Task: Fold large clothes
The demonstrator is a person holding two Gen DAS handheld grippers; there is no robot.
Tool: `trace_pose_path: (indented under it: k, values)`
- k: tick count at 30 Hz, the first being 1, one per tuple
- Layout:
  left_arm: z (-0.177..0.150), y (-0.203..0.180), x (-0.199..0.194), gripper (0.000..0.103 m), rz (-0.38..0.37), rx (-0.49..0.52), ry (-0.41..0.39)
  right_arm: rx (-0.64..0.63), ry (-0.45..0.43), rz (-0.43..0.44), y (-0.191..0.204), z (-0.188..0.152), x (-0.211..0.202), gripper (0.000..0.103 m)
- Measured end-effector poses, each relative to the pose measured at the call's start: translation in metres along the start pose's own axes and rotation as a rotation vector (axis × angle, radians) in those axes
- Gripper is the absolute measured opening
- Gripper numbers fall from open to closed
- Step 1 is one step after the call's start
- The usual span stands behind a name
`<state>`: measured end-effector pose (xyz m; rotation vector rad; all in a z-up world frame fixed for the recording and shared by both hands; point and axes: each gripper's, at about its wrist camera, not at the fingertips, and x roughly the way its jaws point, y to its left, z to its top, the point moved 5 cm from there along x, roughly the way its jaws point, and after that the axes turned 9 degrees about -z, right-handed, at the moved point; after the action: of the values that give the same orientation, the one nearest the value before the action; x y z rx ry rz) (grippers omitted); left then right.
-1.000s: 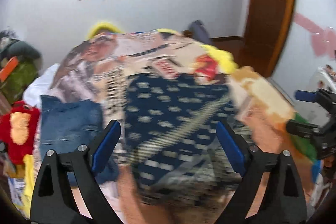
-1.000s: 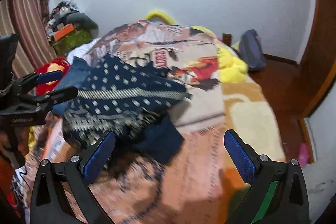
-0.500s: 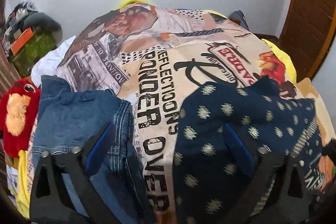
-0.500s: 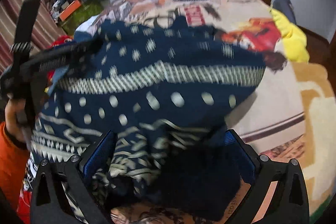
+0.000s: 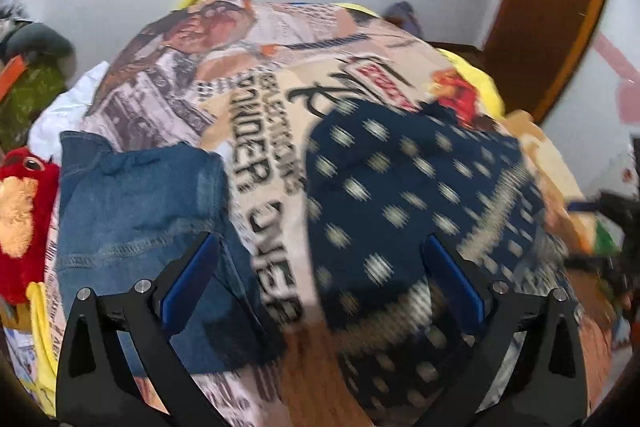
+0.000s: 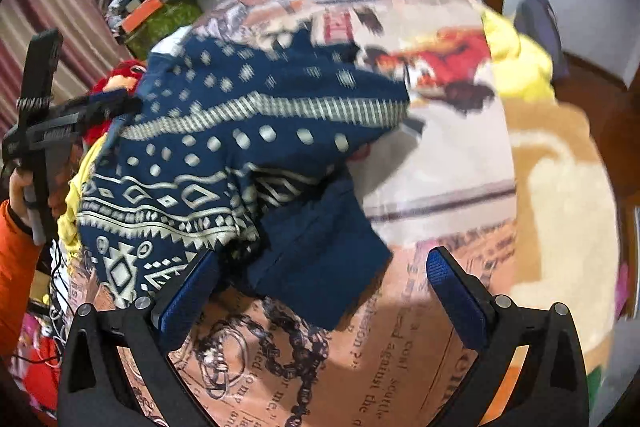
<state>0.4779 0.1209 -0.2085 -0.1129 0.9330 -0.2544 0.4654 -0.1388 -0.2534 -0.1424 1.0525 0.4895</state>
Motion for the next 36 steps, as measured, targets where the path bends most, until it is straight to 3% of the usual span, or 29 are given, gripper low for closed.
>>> trace_pose_path:
  k: [4,7,11,18,19,22,26,29,32,36]
  values:
    - [-0.018,-0.011,0.005,0.103,-0.094,-0.039,0.043,0.045,-0.035,0.084,0.008,0.020,0.001,0.103]
    - [-0.023,-0.008,0.019,0.103,-0.171,-0.116,0.063,0.105,0.006,0.133,0.007,0.035,0.029,0.103]
    - [-0.019,0.003,0.042,0.103,-0.250,-0.210,0.086,0.206,0.110,0.218,0.003,0.047,0.075,0.103]
    - [-0.003,0.010,0.073,0.103,-0.358,-0.256,0.106,0.212,0.100,0.361,0.016,0.077,0.103,0.103]
    - [-0.001,0.012,0.074,0.103,-0.363,-0.257,0.105,0.219,0.098,0.398,0.021,0.080,0.105,0.100]
    - [0.004,0.016,0.075,0.085,-0.389,-0.276,0.077,0.236,0.100,0.445,0.034,0.086,0.113,0.089]
    - [0.003,0.018,0.057,0.061,-0.425,-0.290,0.022,0.258,0.100,0.469,0.041,0.087,0.109,0.057]
    - [0.002,0.012,0.036,0.054,-0.396,-0.242,-0.009,0.234,0.080,0.468,0.048,0.089,0.094,0.038]
    - [0.005,0.006,0.007,0.046,-0.390,-0.203,-0.062,0.196,0.059,0.469,0.064,0.092,0.072,0.030]
    - [0.016,0.007,-0.040,0.044,-0.387,-0.186,-0.153,0.148,-0.016,0.461,0.091,0.104,0.031,0.030]
